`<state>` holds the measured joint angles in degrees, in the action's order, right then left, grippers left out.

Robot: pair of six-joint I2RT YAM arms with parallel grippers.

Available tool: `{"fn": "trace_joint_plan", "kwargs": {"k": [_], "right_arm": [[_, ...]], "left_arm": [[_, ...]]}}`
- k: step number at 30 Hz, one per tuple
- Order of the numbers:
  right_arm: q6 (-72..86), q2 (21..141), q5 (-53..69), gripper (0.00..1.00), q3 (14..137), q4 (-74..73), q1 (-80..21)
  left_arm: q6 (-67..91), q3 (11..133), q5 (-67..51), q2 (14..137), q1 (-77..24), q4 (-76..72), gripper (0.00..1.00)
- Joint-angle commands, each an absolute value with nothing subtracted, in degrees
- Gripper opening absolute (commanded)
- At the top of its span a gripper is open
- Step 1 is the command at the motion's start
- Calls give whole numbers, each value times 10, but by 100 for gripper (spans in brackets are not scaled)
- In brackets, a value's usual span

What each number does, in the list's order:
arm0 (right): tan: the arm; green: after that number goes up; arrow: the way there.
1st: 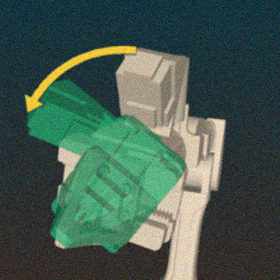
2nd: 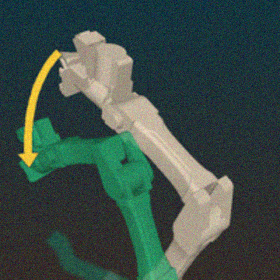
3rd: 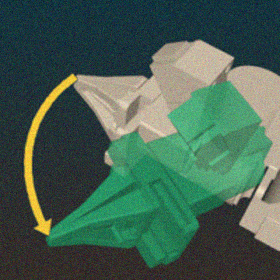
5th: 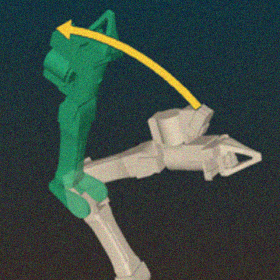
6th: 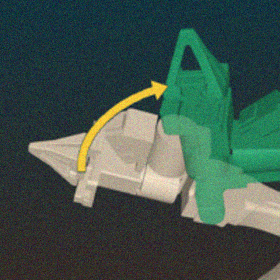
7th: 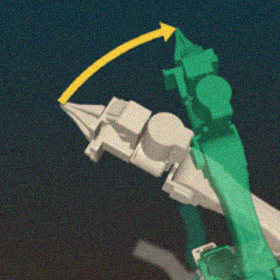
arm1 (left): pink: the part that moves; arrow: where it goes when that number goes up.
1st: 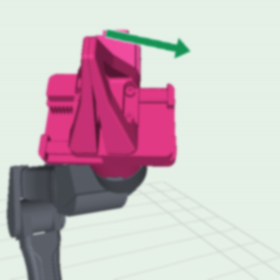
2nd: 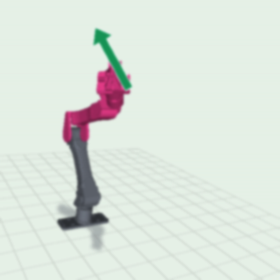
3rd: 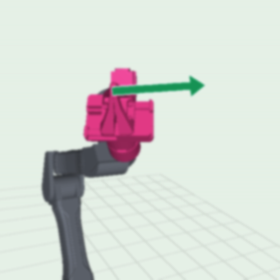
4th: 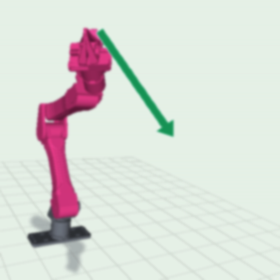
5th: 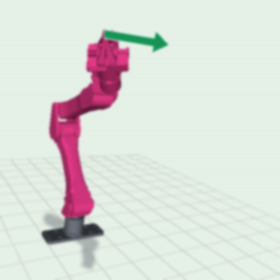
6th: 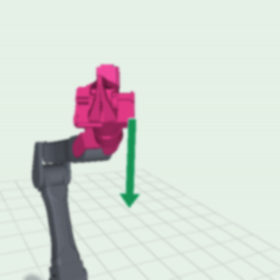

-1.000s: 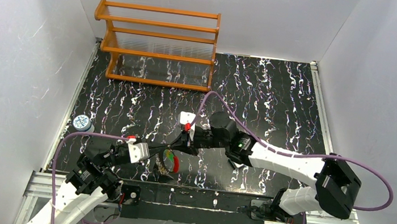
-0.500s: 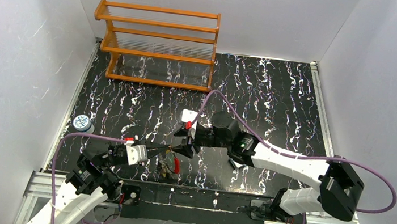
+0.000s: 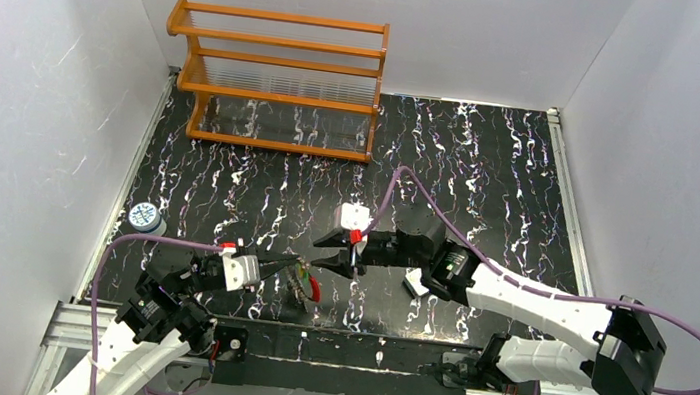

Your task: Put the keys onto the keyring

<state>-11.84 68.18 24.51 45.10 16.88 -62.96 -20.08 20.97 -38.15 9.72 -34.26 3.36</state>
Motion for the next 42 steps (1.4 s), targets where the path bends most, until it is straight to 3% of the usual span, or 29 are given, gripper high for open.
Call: {"fn": "trace_joint_plan", "kwargs": {"k": [1, 14, 27, 29, 33, 37, 42], "right_arm": [[-123, 683, 295, 43, 456, 210, -628], [-101, 738, 352, 29, 500, 216, -628], [-90, 732, 328, 26, 497, 239, -628], [-89, 733, 328, 22, 496, 242, -628], [-91, 737, 329, 1, 498, 237, -628], [-110, 733, 313, 1, 507, 198, -628], [-141, 737, 266, 1, 548, 90, -628]], "left_arm": [[-200, 214, -386, 100, -345, 9, 0], [-200, 214, -387, 101, -345, 9, 0], [-200, 215, -393, 106, -345, 9, 0], [-200, 215, -393, 106, -345, 9, 0], [-200, 215, -393, 105, -345, 9, 0], [-200, 217, -389, 108, -345, 9, 0], [-203, 224, -384, 125, -345, 21, 23]]}}
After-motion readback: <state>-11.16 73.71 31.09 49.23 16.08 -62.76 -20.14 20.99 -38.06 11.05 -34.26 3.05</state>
